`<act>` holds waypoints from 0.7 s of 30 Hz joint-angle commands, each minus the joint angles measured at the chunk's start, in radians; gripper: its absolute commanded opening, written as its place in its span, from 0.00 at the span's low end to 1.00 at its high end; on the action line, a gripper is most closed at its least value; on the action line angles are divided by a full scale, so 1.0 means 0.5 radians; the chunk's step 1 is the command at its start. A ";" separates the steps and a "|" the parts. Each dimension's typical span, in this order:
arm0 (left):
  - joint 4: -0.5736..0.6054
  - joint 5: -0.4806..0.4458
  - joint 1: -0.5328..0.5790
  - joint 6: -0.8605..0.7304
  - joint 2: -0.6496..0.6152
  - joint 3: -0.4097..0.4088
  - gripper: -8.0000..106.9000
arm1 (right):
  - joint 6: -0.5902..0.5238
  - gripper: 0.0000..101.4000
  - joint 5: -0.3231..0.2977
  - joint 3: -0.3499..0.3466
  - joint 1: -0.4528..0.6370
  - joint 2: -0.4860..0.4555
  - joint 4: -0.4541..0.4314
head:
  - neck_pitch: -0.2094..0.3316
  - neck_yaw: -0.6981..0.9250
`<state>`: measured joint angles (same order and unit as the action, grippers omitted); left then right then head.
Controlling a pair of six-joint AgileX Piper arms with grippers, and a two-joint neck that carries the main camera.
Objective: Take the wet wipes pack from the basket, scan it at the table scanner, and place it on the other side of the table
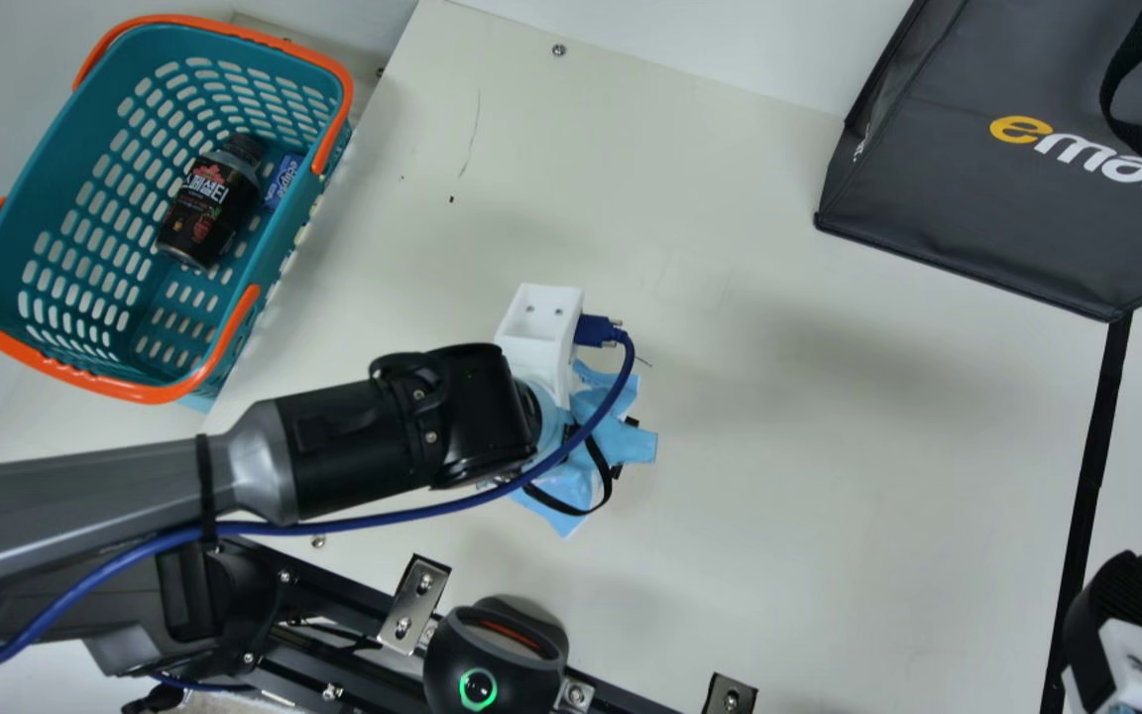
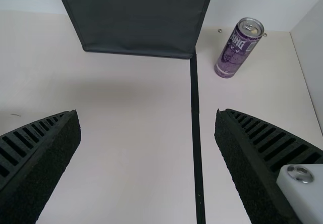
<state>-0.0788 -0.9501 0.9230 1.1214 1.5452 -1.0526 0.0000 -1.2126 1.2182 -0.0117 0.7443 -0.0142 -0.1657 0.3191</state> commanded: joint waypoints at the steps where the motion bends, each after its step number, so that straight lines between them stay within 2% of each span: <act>1: -0.003 0.028 0.005 0.010 0.010 0.017 0.00 | 0.000 0.94 0.000 0.000 0.000 0.000 0.000 | 0.055 0.005; 9: 0.029 0.150 0.004 0.001 0.025 0.076 0.00 | 0.000 0.94 0.000 0.000 0.000 0.000 0.000 | 0.055 0.005; 21: 0.077 0.184 -0.018 -0.019 0.047 0.109 0.35 | 0.000 0.94 0.000 0.000 0.000 0.000 -0.002 | 0.055 0.005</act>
<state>-0.0424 -0.8587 0.9147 1.1137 1.5676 -1.0003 0.0000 -1.2126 1.2182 -0.0117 0.7443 -0.0152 -0.1657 0.3191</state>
